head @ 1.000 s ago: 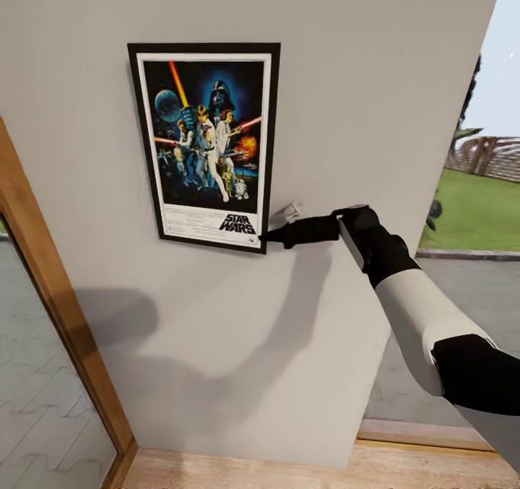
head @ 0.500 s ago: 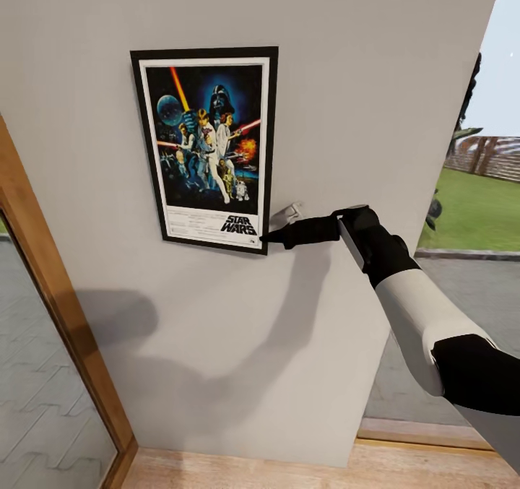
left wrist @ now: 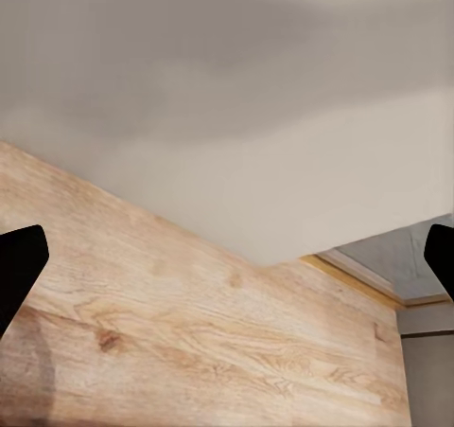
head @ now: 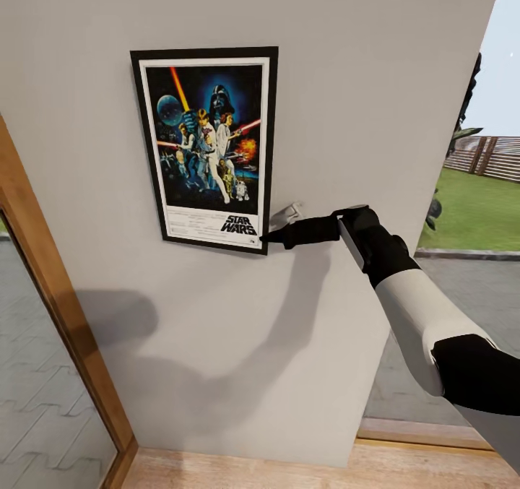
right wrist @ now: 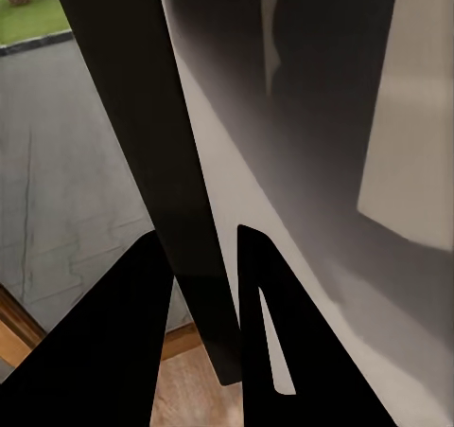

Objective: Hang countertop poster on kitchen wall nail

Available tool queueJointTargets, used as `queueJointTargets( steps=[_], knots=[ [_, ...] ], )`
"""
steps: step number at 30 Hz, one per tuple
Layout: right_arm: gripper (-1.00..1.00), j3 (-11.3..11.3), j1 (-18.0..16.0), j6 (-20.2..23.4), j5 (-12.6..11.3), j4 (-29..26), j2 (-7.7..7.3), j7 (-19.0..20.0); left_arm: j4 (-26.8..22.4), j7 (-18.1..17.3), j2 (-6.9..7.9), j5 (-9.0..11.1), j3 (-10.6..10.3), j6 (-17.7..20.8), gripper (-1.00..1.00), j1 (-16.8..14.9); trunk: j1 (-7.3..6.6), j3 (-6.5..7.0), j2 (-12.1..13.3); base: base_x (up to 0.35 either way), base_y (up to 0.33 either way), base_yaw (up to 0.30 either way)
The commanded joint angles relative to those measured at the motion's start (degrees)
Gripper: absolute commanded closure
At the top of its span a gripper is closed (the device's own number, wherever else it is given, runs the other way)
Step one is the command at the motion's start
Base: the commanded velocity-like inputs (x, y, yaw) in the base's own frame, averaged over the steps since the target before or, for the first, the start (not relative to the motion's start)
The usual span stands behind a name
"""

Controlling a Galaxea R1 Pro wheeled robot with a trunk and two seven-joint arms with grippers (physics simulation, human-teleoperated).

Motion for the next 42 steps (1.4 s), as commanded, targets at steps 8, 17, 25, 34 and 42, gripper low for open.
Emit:
queueJointTargets(
  steps=[8, 17, 25, 34, 42],
  knots=[
    [1.0, 0.1, 0.0, 0.4, 0.0, 0.0, -0.03, 0.1, 0.1, -0.1, 0.02, -0.4, 0.4, -0.3, -1.0, 0.0, 0.03, -0.06, -0.1, 0.0, 0.0, 0.0],
    [1.0, 0.1, 0.0, 0.4, 0.0, 0.0, -0.03, 0.1, 0.1, -0.1, 0.02, -0.4, 0.4, -0.3, -1.0, -0.1, 0.03, -0.06, -0.1, 0.0, 0.0, 0.0],
    [1.0, 0.1, 0.0, 0.4, 0.0, 0.0, -0.01, 0.1, 0.1, -0.1, 0.02, -0.4, 0.4, -0.3, -1.0, 0.0, 0.03, -0.06, -0.1, 0.0, 0.0, 0.0],
    [1.0, 0.1, 0.0, 0.4, 0.0, 0.0, 0.06, 0.1, 0.1, -0.1, 0.02, -0.4, 0.4, -0.3, -1.0, 0.0, 0.03, -0.06, -0.1, 0.0, 0.0, 0.0],
    [1.0, 0.1, 0.0, 0.4, 0.0, 0.0, 0.14, -1.5, 0.1, -0.1, 0.02, -0.4, 0.4, -0.3, -1.0, 0.0, 0.03, -0.06, -0.1, 0.0, 0.0, 0.0]
  ],
)
